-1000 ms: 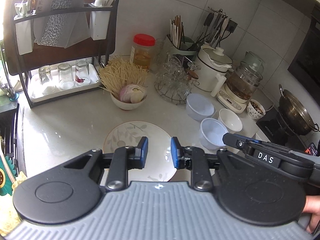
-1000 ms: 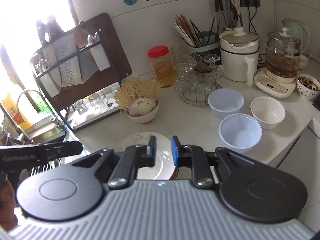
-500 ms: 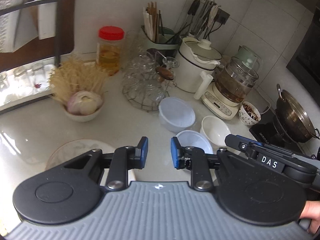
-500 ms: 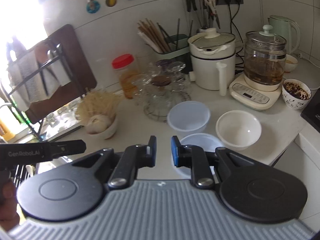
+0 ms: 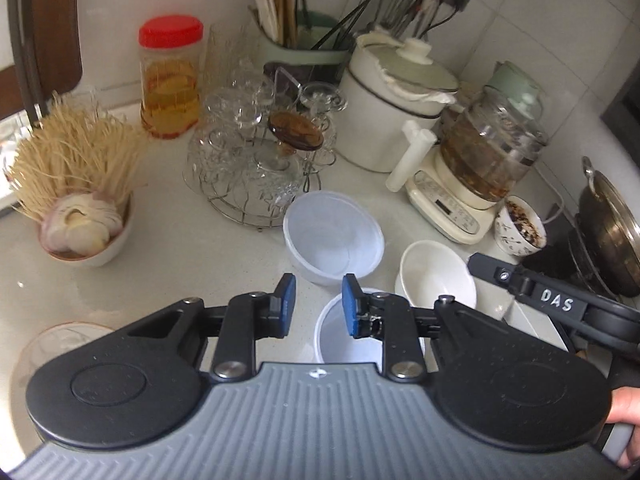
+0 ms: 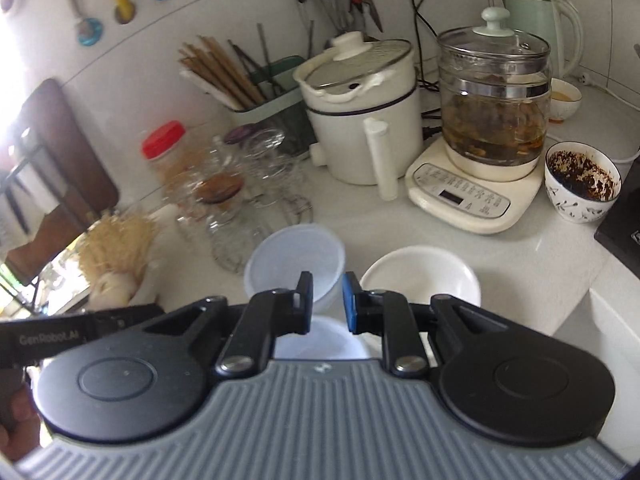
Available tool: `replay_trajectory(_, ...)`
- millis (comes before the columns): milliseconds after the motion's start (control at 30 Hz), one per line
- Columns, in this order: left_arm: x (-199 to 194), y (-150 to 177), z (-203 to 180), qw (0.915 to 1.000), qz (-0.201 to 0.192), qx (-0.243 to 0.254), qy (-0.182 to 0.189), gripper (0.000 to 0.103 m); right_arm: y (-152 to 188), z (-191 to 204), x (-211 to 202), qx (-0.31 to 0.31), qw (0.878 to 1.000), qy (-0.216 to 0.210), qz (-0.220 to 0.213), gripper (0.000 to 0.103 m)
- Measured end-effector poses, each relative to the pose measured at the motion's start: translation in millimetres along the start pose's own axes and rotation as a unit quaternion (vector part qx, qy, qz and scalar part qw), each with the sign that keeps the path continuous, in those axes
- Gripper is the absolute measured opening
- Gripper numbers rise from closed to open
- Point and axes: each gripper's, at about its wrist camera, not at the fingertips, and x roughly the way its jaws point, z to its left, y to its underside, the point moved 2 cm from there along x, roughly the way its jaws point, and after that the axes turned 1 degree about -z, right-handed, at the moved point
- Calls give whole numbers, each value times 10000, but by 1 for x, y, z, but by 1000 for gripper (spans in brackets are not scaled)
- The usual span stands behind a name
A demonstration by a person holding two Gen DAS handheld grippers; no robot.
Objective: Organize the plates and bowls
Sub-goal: 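Move the left gripper to a translucent white plastic bowl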
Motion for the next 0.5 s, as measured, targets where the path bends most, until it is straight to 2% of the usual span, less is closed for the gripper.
replay_trajectory(100,22,-8,-2,9999,63,-99,-17,46,-9,-13,16,33,9999,48,102,20)
replay_trajectory(167,35,-12,-2,9998,82,-154,-22,47,-14,-19,26,18,9999,71,143,21)
replay_trajectory(267,58,-18,0,9993,184,-317,-17,47,-20,-25,44,-16,9998,-10,210,50)
replay_trajectory(333,73,-21,2,9988,268,-407,-38,47,-23,-27,59,-43,9993,-206,318,51)
replay_trajectory(500,109,-26,13,9964,520,-652,-118,47,-26,-18,96,-253,9968,-388,644,50)
